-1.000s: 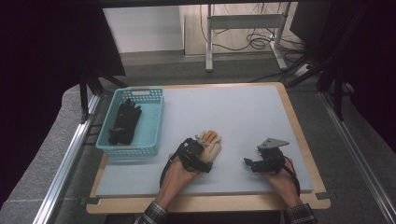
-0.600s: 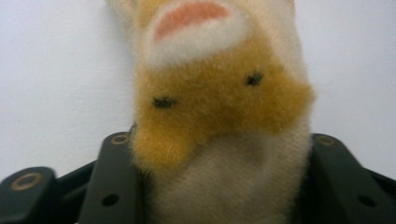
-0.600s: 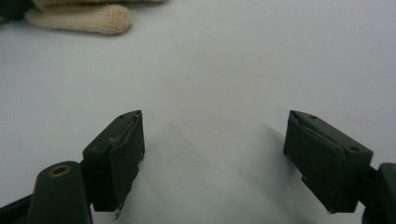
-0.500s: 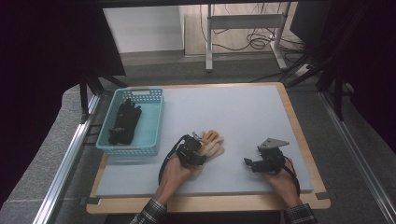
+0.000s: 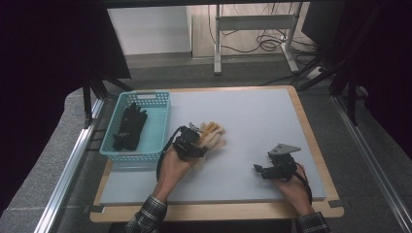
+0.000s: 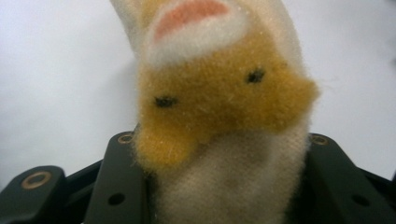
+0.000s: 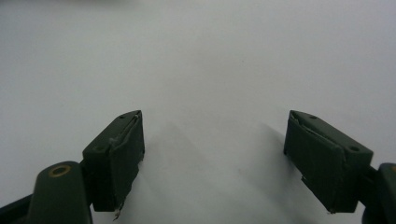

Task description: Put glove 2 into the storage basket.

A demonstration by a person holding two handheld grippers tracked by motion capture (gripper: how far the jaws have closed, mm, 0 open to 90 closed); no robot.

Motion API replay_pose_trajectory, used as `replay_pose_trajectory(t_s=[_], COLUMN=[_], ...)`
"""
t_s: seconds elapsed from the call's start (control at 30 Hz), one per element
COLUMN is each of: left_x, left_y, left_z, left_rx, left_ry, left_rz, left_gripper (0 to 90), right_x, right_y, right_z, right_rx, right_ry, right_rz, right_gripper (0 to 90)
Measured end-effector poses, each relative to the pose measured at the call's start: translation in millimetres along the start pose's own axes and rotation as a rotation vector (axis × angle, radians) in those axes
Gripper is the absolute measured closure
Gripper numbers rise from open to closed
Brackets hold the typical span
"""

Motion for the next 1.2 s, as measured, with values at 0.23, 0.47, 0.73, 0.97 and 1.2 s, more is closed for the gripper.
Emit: replay_pose_trajectory(t_s=[0.23, 0.47, 0.73, 0.97, 1.2], left_x=[-22.4, -48.3, -80.6, -110.8, -139.9], left_y=[5.8, 7.2, 4.3, -9.0, -26.0], left_z=[21.5, 46.7, 73.8, 89.4, 90.4], left_rx=[0.017, 0.025, 0.025, 0.01, -0.036], left_ry=[0.034, 0.084, 0.159, 0.225, 0.285], left_rz=[0.038, 0.076, 0.125, 0.186, 0.249], left_gripper=[53.7, 53.4, 53.3, 53.2, 52.8], right_x=[-0.1, -0.2, -0.2, -0.2, -0.3], right_y=[-0.1, 0.0, -0.1, -0.1, -0.1], right_z=[0.1, 0.0, 0.0, 0.0, 0.0], right_rx=[-0.001, 0.0, 0.0, 0.0, 0.002], right_ry=[0.0, -0.001, -0.001, -0.002, -0.003], right_rz=[-0.002, -0.001, -0.001, -0.001, 0.001], right_gripper=[19.7, 19.7, 19.6, 19.6, 19.6])
Point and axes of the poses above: each handheld gripper's, and its own axes: z roughly backward along the jaws, y roughly out of its top, x roughly to its right, the point moved 3 cm from there along -z, roughly forward along the jaws, and after that the axes turned 15 degrees about -z, right-handed, at the moved point
